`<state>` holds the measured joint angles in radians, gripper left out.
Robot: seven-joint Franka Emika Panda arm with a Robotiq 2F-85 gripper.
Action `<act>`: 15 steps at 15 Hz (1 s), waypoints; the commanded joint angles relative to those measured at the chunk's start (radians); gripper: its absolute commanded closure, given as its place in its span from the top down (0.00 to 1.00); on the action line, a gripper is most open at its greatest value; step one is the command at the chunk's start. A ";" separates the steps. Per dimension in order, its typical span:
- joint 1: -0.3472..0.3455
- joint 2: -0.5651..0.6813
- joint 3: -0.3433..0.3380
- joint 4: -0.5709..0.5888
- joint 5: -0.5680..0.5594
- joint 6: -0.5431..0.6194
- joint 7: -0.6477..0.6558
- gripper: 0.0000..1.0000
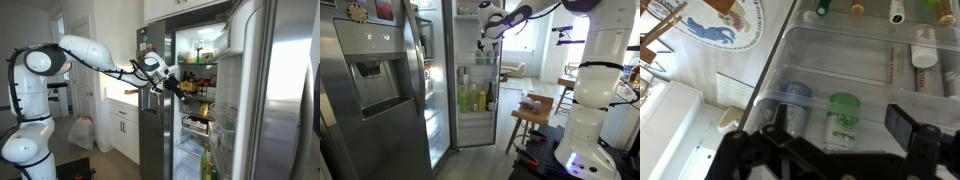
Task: Pick the can on the right and move it to the left on the fridge door
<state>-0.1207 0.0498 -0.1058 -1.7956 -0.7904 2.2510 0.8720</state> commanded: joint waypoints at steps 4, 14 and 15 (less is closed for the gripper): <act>-0.020 0.058 -0.061 0.085 -0.018 0.011 0.029 1.00; -0.036 0.205 -0.133 0.232 -0.072 0.093 0.072 1.00; -0.037 0.220 -0.140 0.245 -0.074 0.106 0.069 1.00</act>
<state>-0.1527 0.2130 -0.2299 -1.6140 -0.8361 2.3180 0.9110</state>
